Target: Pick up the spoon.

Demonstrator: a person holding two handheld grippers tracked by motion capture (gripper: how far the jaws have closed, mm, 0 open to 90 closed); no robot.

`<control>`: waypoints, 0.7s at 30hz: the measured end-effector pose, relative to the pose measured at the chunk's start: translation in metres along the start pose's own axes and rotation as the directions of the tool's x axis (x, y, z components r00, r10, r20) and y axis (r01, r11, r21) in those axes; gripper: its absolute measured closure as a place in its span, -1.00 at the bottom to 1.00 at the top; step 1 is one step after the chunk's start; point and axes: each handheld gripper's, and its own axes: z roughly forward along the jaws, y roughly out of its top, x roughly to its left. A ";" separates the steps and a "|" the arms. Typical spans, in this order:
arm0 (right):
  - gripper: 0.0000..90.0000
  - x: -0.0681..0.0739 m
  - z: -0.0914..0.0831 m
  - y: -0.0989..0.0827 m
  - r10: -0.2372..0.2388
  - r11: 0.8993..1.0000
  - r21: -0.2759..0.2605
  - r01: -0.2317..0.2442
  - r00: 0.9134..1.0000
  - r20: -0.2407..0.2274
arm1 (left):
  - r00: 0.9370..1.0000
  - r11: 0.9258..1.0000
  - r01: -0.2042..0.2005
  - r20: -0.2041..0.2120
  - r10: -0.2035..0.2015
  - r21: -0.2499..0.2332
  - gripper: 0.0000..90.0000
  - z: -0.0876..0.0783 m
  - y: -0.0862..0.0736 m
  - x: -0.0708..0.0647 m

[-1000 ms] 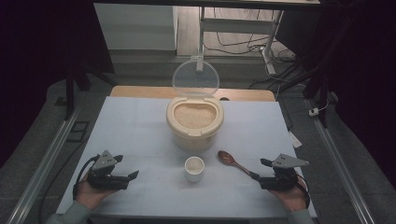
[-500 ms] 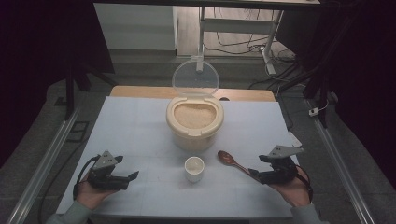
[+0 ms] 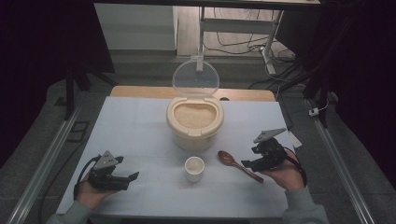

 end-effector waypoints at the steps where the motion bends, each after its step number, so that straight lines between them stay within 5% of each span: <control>1: -0.32 0.000 0.003 0.001 -0.006 1.000 0.011 0.006 1.000 -0.007 | 1.000 1.000 -0.004 -0.001 0.004 0.003 -0.70 0.001 0.000 0.000; 11: -0.21 -0.003 0.025 -0.009 -0.018 0.988 0.154 0.021 1.000 -0.024 | 1.000 1.000 -0.007 -0.001 0.007 0.013 -0.70 0.002 -0.001 -0.001; 21: -0.08 -0.007 0.046 -0.017 -0.016 0.970 0.243 0.028 0.999 -0.048 | 1.000 1.000 -0.001 -0.005 0.001 0.011 -0.72 0.001 -0.003 0.000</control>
